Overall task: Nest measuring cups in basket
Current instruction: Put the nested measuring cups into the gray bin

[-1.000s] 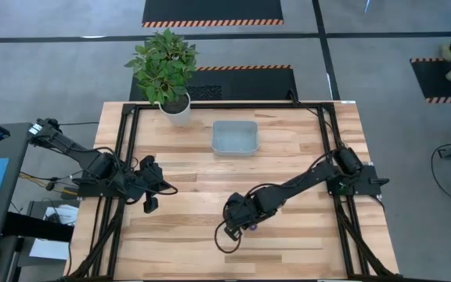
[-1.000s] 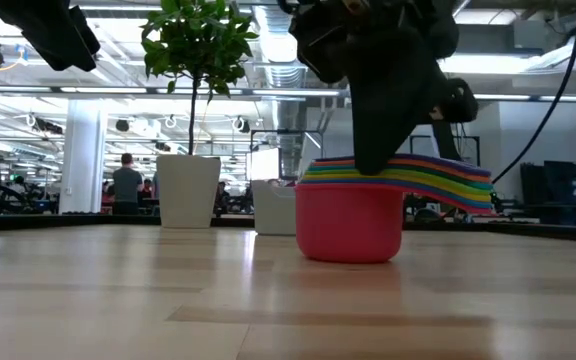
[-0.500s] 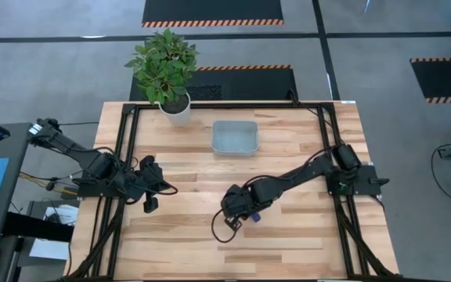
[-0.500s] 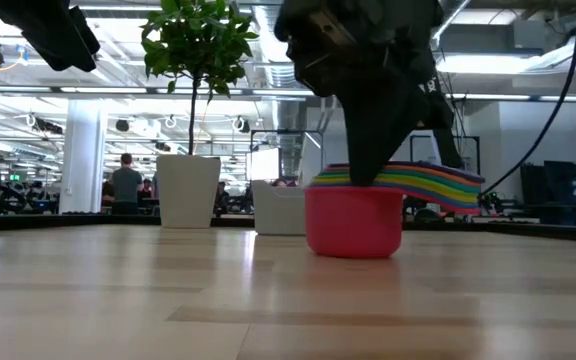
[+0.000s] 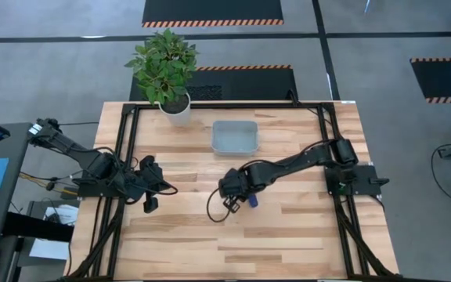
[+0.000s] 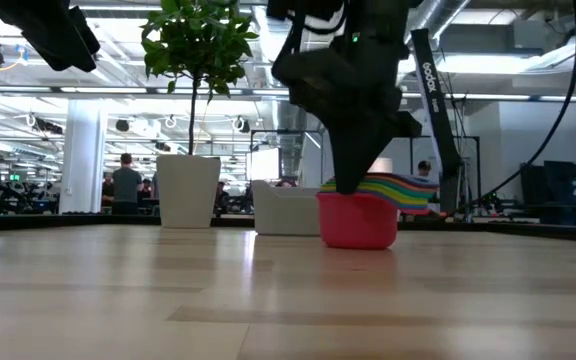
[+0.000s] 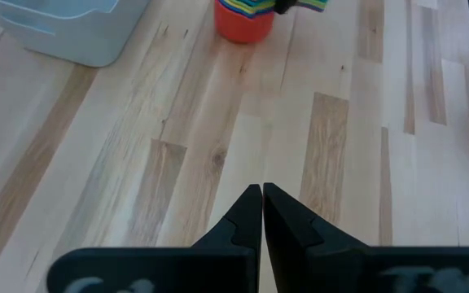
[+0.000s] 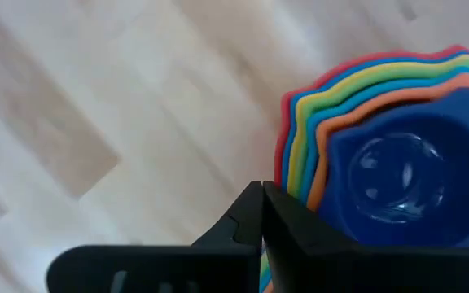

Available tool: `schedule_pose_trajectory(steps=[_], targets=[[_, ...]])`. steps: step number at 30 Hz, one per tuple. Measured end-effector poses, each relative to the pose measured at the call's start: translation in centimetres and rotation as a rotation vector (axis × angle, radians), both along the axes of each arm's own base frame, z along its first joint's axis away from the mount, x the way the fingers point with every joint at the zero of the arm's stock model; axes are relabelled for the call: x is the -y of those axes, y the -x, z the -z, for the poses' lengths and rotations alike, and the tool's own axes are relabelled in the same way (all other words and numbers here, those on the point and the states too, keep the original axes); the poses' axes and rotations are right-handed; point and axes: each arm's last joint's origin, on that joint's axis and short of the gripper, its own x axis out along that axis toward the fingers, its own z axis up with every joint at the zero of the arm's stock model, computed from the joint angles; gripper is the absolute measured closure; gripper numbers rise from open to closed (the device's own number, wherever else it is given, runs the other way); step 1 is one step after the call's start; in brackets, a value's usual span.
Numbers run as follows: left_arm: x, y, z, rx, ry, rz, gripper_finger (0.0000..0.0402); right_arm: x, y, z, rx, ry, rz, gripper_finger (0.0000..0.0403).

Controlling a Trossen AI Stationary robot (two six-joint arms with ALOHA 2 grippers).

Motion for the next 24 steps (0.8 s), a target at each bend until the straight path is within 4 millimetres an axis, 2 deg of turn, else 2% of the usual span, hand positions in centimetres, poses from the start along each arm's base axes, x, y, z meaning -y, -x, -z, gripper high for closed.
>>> schedule_pose_trajectory(steps=[7,10,13,18,21,24], targets=[[0.0,0.0,0.0,0.001,-0.001,0.0,0.04,2.7,-0.1,-0.4,-0.004,0.037,0.004,0.0372],[0.0,0.0,0.0,0.002,-0.003,-0.002,0.04,3.9,0.1,-2.0,0.047,0.038,0.015,0.0378],[0.0,0.0,0.0,0.012,-0.015,-0.014,0.04,4.8,1.0,-4.9,0.116,0.044,0.02,0.0382],[0.0,-0.2,0.0,0.012,-0.024,-0.024,0.04,4.3,5.6,-10.2,0.097,0.064,0.049,0.0382],[0.1,-0.3,0.2,0.006,-0.01,-0.039,0.04,3.2,8.5,-12.2,0.054,0.08,0.081,0.0374],[0.1,-0.3,0.2,0.005,-0.01,-0.042,0.04,2.0,10.4,-13.4,0.058,0.092,0.116,0.0365]])
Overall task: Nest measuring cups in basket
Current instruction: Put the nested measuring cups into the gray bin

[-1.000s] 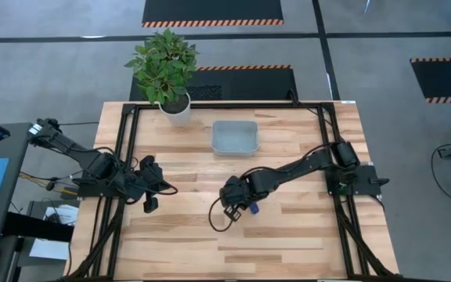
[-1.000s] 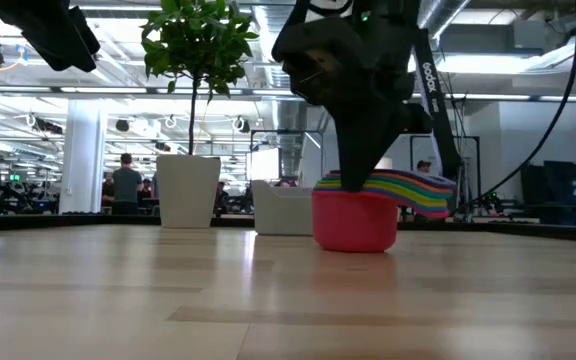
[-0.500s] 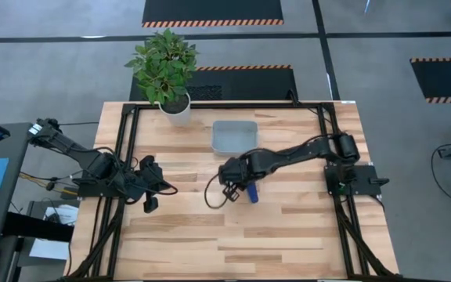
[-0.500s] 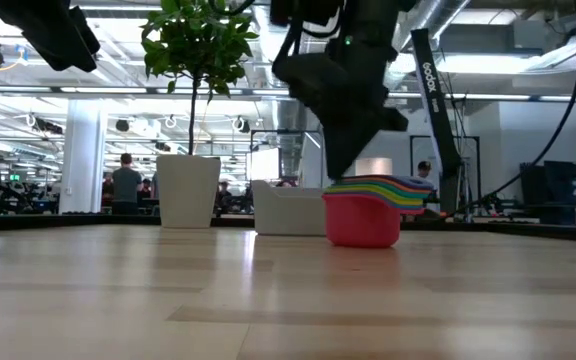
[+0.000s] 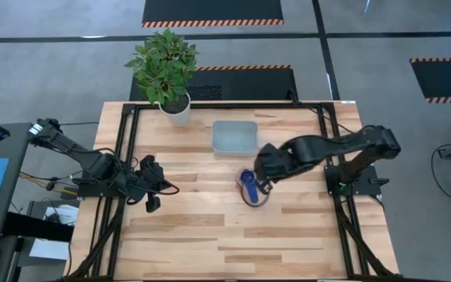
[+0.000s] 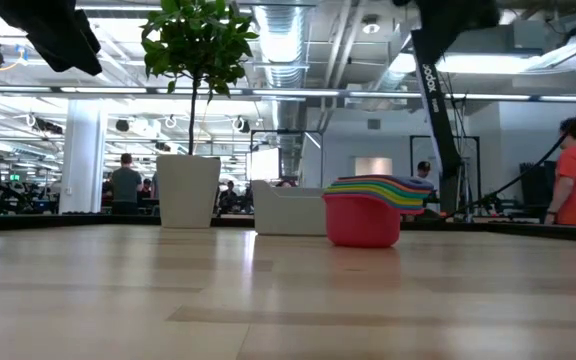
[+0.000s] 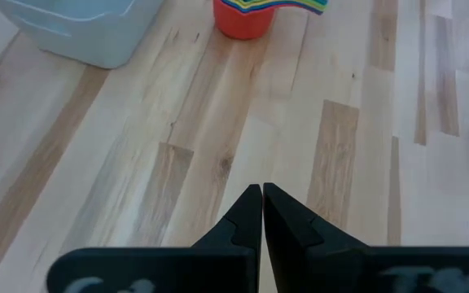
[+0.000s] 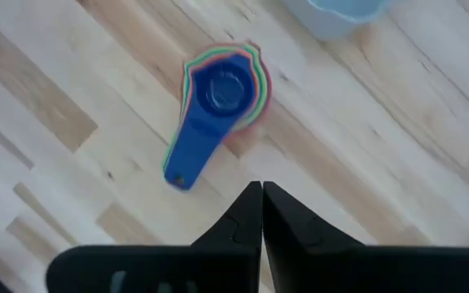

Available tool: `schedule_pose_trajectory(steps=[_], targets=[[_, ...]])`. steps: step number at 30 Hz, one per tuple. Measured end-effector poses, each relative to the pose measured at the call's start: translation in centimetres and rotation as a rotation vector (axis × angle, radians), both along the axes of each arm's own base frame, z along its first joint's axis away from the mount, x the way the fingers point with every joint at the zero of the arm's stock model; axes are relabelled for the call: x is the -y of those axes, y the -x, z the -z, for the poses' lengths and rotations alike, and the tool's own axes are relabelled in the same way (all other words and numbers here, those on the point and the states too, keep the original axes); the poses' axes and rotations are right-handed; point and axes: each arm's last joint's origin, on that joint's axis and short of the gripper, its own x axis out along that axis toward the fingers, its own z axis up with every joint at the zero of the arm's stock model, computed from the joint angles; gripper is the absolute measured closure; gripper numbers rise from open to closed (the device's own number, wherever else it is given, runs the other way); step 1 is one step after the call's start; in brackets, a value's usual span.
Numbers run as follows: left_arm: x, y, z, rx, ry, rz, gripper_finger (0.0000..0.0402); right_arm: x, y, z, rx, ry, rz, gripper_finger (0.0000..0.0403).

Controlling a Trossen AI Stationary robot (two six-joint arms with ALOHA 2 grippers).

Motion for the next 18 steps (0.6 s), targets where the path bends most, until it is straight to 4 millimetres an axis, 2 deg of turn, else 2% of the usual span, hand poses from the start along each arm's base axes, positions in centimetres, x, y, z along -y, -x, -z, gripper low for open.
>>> schedule_pose_trajectory(steps=[4,9,12,18], targets=[[0.0,-0.1,0.0,0.003,0.007,-0.015,0.04,-1.4,1.1,-0.1,-0.02,0.039,0.065,0.0361],[0.4,-0.9,0.7,-0.025,0.037,-0.055,0.04,-3.1,2.3,2.4,-0.115,0.067,0.112,0.0369],[1.0,-2.7,1.9,-0.066,0.036,-0.027,0.04,-3.8,3.1,4.2,-0.16,0.082,0.158,0.0376],[0.9,-7.9,4.8,-0.048,0.014,-0.033,0.04,-4.4,4.2,6.0,-0.163,0.083,0.22,0.0384]])
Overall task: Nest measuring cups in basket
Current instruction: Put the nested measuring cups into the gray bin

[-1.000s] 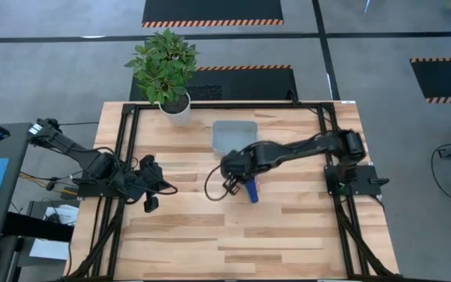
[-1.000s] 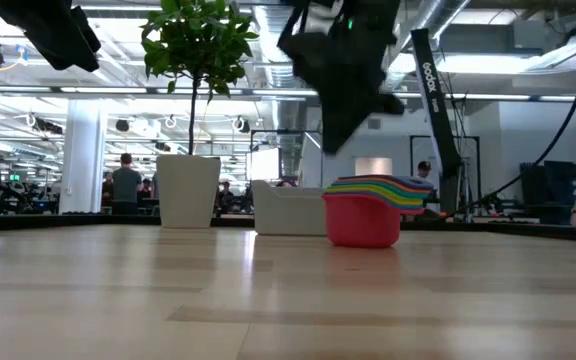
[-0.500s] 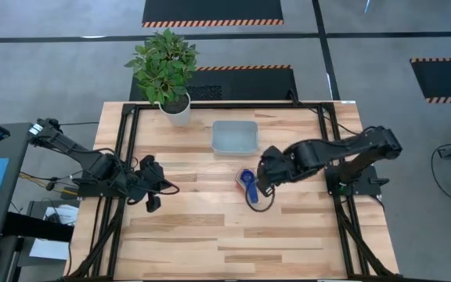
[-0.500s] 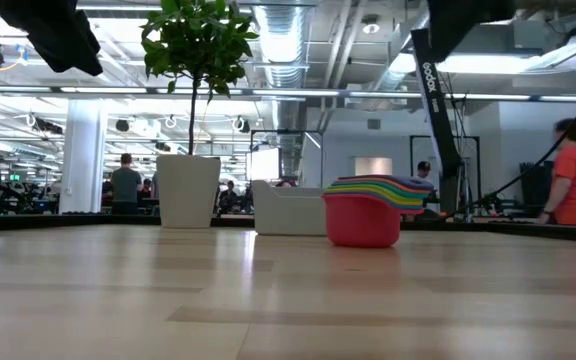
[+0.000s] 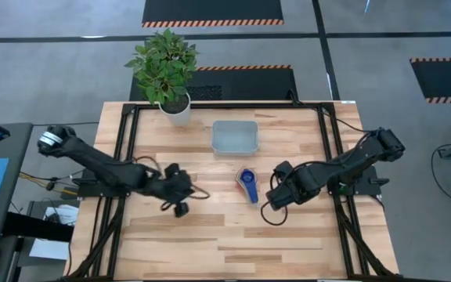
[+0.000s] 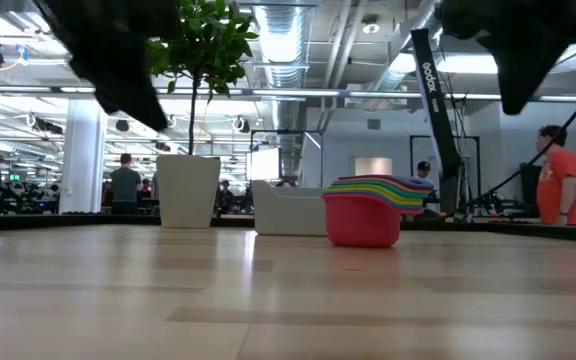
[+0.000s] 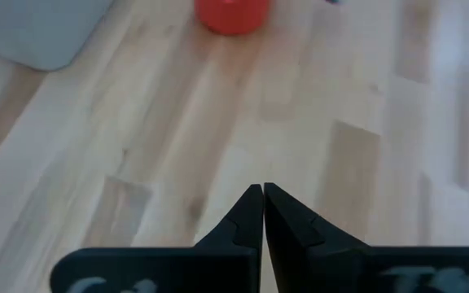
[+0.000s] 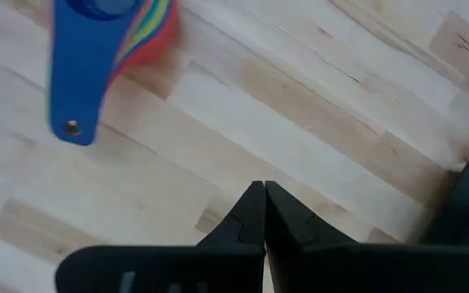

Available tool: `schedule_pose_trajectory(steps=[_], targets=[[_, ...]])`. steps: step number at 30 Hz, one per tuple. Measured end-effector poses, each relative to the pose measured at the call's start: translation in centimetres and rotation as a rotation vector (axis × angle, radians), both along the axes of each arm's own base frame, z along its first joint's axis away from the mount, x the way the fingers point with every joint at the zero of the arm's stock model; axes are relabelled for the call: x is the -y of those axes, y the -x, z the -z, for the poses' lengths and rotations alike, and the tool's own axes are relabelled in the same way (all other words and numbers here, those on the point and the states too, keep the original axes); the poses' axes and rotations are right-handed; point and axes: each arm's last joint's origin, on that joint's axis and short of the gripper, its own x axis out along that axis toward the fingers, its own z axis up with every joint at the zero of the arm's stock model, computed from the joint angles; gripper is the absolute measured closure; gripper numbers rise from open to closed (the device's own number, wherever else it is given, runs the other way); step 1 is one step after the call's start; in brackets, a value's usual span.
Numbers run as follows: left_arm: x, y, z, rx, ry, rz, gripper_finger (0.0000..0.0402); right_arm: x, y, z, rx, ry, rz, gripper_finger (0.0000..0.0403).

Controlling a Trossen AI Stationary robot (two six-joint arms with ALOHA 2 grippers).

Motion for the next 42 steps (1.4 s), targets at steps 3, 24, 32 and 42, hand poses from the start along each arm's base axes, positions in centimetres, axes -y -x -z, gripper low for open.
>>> schedule_pose_trajectory(steps=[3,24,32,42], targets=[[-1.4,-2.0,1.3,-0.016,-0.001,-0.063,0.04,0.1,0.5,1.0,-0.029,0.017,0.022,0.0379],[-2.2,-15.1,-0.3,-0.134,-0.096,0.037,0.04,7.3,1.8,5.6,0.105,-0.107,-0.313,0.037],[-2.6,-15.2,0.3,-0.153,-0.206,0.037,0.04,8.2,1.8,7.0,0.232,-0.111,-0.503,0.0366],[-1.9,-13.8,3.4,-0.192,-0.231,0.063,0.04,8.7,1.9,8.5,0.318,-0.103,-0.509,0.0388]])
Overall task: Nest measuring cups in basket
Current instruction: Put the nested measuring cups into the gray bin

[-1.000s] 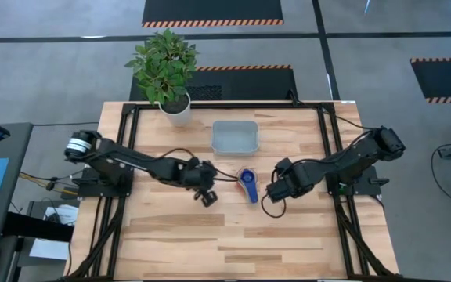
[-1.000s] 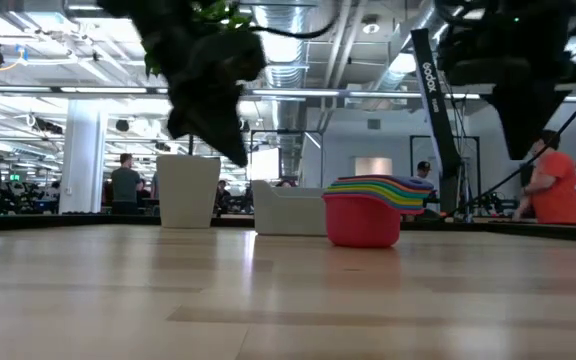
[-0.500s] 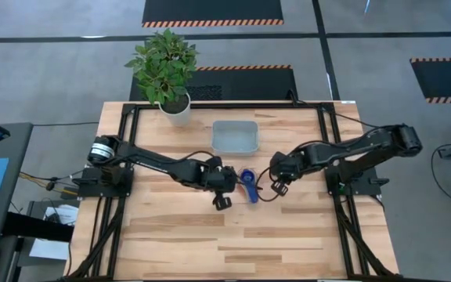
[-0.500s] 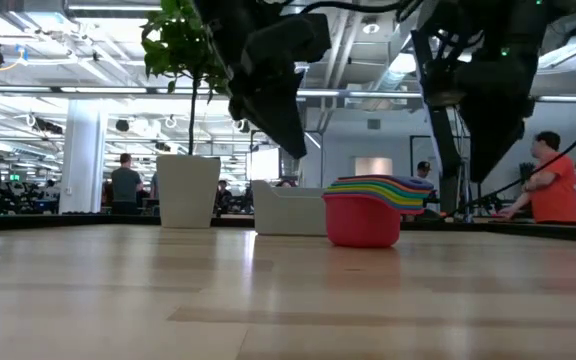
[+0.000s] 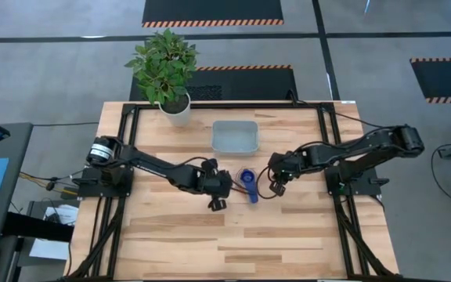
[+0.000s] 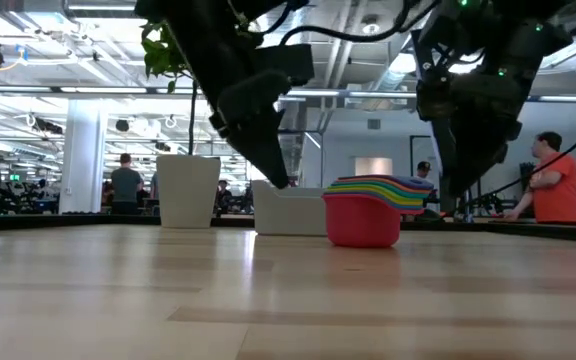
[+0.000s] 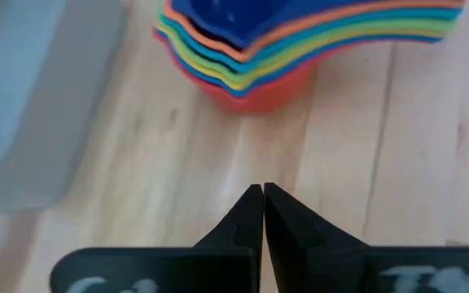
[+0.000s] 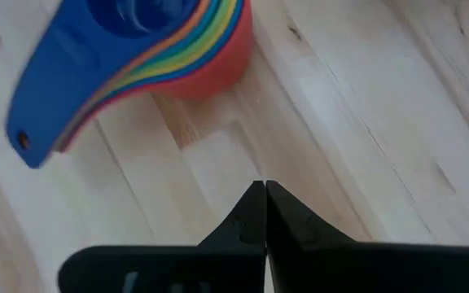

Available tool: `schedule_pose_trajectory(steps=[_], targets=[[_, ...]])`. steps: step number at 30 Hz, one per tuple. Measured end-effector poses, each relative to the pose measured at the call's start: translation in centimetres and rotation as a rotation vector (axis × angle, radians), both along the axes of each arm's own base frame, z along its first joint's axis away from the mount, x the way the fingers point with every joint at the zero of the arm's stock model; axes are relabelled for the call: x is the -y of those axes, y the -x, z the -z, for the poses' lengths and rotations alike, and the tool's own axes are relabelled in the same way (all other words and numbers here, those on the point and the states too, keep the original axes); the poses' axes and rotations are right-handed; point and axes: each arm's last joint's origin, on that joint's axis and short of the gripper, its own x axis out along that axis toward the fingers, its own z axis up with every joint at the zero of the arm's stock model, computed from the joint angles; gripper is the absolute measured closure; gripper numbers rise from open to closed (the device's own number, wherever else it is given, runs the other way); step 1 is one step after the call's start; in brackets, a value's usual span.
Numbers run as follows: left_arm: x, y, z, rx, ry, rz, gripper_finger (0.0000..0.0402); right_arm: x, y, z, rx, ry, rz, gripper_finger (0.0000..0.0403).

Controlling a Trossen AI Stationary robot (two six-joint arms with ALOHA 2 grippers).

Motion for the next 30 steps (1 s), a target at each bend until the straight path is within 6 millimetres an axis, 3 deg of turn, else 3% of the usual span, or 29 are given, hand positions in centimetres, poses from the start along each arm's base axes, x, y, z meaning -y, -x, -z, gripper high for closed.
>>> schedule_pose_trajectory(steps=[7,14,22,26,30], targets=[[0.7,0.5,2.1,0.136,0.052,0.008,0.04,0.1,-0.1,-0.4,0.075,-0.01,-0.001,0.0364],[0.5,1.7,3.9,0.158,0.089,0.035,0.04,0.8,-0.1,-0.4,0.069,0.001,0.025,0.0383],[-2.0,4.2,2.7,0.29,0.046,-0.012,0.04,2.1,-0.3,-0.4,0.086,0.025,0.087,0.0376],[-3.3,4.2,2.5,0.394,0.147,-0.011,0.04,2.7,-0.8,-0.5,0.139,0.012,0.12,0.0361],[-3.2,3.3,2.2,0.402,0.142,-0.007,0.04,2.5,-1.2,-0.9,0.195,-0.021,0.127,0.0361]])
